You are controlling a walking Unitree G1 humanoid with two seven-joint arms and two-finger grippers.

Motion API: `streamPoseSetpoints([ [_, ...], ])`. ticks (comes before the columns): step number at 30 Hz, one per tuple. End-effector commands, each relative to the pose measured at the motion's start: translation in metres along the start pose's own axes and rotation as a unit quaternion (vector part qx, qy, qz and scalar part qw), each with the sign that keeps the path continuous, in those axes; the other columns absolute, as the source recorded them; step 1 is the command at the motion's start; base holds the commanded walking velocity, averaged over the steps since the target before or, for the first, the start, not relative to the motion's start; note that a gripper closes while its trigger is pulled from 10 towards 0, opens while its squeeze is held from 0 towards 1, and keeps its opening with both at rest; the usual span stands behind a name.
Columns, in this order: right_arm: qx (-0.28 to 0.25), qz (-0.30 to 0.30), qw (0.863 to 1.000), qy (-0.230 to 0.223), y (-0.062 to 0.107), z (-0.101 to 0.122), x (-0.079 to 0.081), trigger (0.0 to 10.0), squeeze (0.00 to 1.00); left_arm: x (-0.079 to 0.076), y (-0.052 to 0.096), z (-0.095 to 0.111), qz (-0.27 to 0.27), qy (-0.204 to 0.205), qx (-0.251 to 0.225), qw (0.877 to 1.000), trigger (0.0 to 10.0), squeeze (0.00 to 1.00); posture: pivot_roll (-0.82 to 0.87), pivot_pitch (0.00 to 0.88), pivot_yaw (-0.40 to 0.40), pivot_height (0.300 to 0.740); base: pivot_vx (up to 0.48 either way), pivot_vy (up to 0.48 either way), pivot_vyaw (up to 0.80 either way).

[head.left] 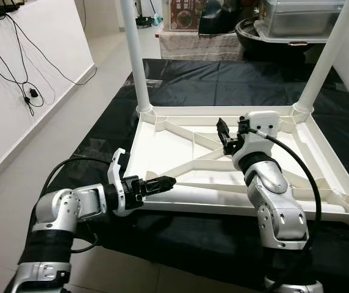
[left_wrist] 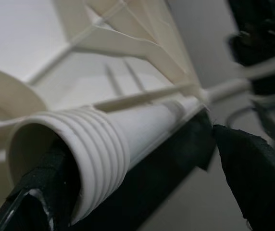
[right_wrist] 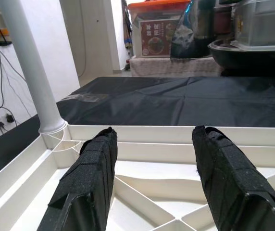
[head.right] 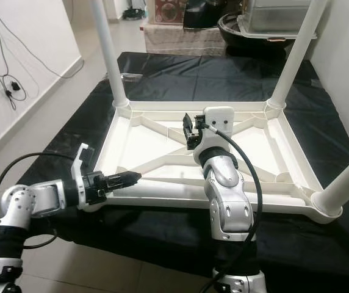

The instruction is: Building children table

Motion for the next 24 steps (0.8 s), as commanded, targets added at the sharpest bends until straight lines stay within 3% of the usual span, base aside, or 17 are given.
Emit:
streamPoseSetpoints([
  [1, 0.001, 0.010, 1.000, -0.009, 0.000, 0.001, 0.007, 10.0, 0.00, -0.004, 0.004, -0.010, -0.017, 0.013, 0.020, 1.000, 9.4, 0.00, 0.18, 0.138, 0.041, 0.740, 0.000, 0.000, 0.00],
  [3, 0.000, 0.010, 1.000, -0.011, -0.001, 0.001, 0.008, 10.0, 0.00, -0.005, 0.007, -0.012, -0.021, 0.015, 0.026, 0.999, 9.1, 0.00, 0.18, 0.137, 0.042, 0.740, 0.000, 0.000, 0.00],
  [4, 0.000, 0.010, 1.000, -0.012, -0.001, 0.001, 0.009, 10.0, 0.00, -0.006, 0.011, -0.014, -0.028, 0.016, 0.032, 0.999, 6.3, 0.00, 0.19, 0.134, 0.040, 0.740, 0.000, 0.000, 0.00],
  [6, 0.000, 0.010, 1.000, -0.012, -0.001, 0.001, 0.009, 10.0, 0.00, -0.006, 0.011, -0.014, -0.028, 0.016, 0.032, 0.999, 6.3, 0.00, 0.19, 0.134, 0.040, 0.740, 0.000, 0.000, 0.00],
  [7, -0.001, 0.010, 1.000, -0.013, -0.001, 0.001, 0.009, 10.0, 0.00, -0.008, 0.014, -0.016, -0.033, 0.017, 0.037, 0.999, 4.9, 0.00, 0.19, 0.134, 0.041, 0.740, 0.000, 0.000, 0.00],
  [8, -0.001, 0.010, 1.000, -0.013, -0.001, 0.001, 0.009, 10.0, 0.00, -0.008, 0.014, -0.016, -0.033, 0.017, 0.037, 0.999, 4.9, 0.00, 0.19, 0.134, 0.041, 0.740, 0.000, 0.000, 0.00],
  [9, -0.002, 0.009, 1.000, -0.014, -0.002, 0.002, 0.009, 10.0, 0.00, -0.006, 0.019, -0.019, -0.032, 0.022, 0.041, 0.998, 0.0, 0.00, 0.18, 0.127, 0.044, 0.740, 0.000, 0.000, 0.00],
  [24, -0.011, 0.003, 1.000, -0.012, -0.004, 0.008, 0.008, 10.0, 0.00, -0.003, 0.027, -0.025, -0.028, 0.038, 0.038, 0.998, 0.0, 0.00, 0.18, 0.107, 0.039, 0.740, 0.000, 0.000, 0.00],
])
Point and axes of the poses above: a point about 5 cm out from each wrist's last joint towards the gripper, its own y axis pointing back from the gripper into the wrist, its own z axis along the axis of the wrist's last joint, x = y × z, the point moved 6 cm from there along -y, pointing out of the wrist towards the gripper, and after that the axes turned 8 degrees about -y, right-handed, at the moved point
